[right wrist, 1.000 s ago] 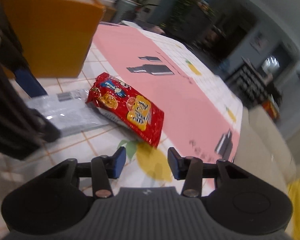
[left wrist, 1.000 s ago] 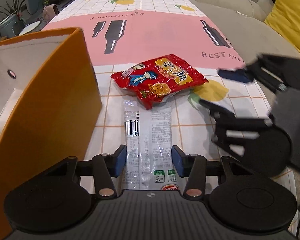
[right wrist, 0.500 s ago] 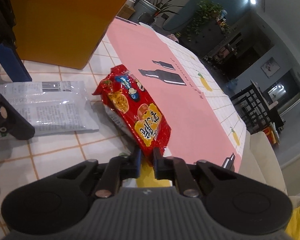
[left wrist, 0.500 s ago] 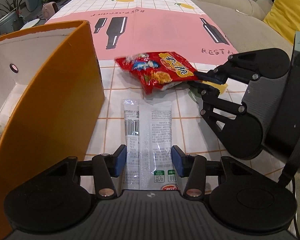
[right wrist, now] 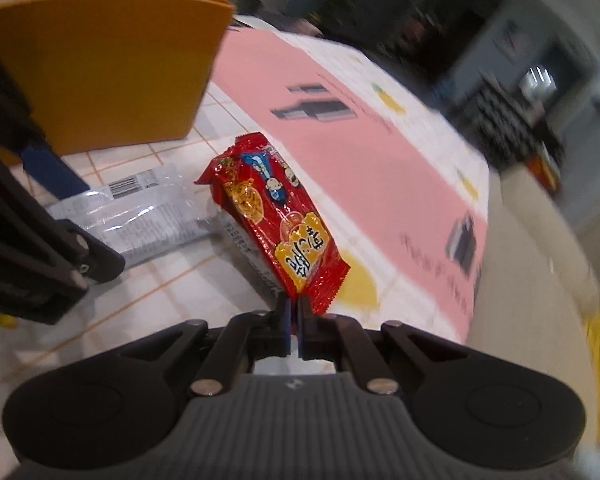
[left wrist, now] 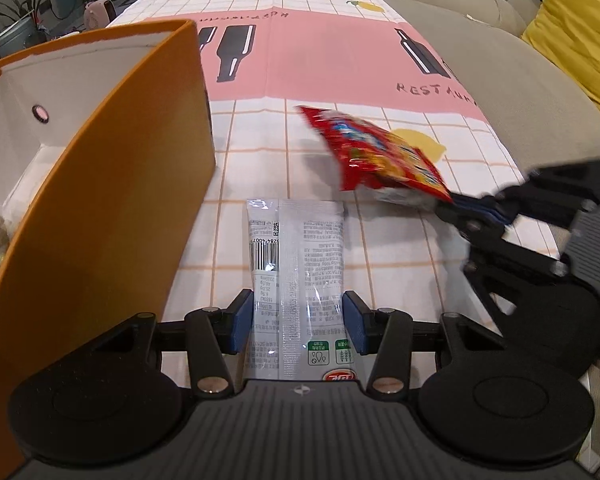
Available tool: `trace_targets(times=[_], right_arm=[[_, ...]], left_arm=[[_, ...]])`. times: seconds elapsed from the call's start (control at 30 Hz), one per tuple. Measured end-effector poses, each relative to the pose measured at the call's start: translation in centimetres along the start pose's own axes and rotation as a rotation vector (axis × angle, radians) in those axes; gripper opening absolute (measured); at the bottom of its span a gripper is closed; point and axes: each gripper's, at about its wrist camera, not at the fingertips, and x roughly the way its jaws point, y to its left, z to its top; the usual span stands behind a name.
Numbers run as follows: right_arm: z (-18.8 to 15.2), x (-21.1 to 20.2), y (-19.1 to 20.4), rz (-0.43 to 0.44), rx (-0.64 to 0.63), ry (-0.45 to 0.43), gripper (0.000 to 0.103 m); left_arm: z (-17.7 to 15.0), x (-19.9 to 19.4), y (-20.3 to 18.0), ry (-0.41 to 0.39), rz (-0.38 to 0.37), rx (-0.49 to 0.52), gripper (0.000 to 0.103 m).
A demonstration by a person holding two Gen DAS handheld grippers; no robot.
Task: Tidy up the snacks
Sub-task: 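Grasp the white clear pack with the left tool while the right tool grasps the red chip bag, then lift both packs off the table and carry them toward the box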
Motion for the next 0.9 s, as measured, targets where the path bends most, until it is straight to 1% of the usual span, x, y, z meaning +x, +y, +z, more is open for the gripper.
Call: trace_targets(times=[0.13,0.23,0.27,0.3,0.47,0.63,0.7,0.77,0.83,0.9], right_arm=[[-0.9,-2.3,0.8,-0.005,0.107,0.084,0.0],[-1.8,-3.9,2.2,-0.014,0.147,0.136,0.0],[-2.0,-4.5,2.7,-0.013,0.16,0.154,0.0],[-2.3,-4.9,3.1,-0.013,0.173,0.169,0.0],[-3.2,-7.7,4.7,0.038,0.296,0.238,0.0],[-4.0,-10.0,6.0,0.104,0.431,0.27,0.0],[-4.3,-10.5,6.2,0.145,0.51,0.277,0.001],[-4.8,-10.6,6.3,0.204,0.588,0.268,0.003],[-4.9,-10.9,6.8,0.236,0.607,0.254,0.006],[-4.8,-11.4,7.1,0.266,0.596,0.226,0.009]], left_arm=[[-1.4,-0.9,0.4,0.01,-0.002,0.003,0.054],[-2.3,-1.6,0.7,0.024,-0.008,-0.004,0.054],[-2.6,-1.9,0.8,0.036,-0.032,0.008,0.054],[-2.9,-2.1,0.9,0.038,-0.032,0.009,0.054],[-4.5,-3.2,1.2,0.056,-0.047,0.014,0.053],[-5.9,-4.1,1.6,0.071,-0.056,0.018,0.053],[-6.4,-4.4,1.8,0.073,-0.057,0.016,0.053],[-6.8,-4.6,2.0,0.071,-0.06,0.015,0.053],[-7.0,-4.8,2.1,0.066,-0.061,0.01,0.053],[-7.0,-4.8,2.3,0.062,-0.063,0.002,0.053]])
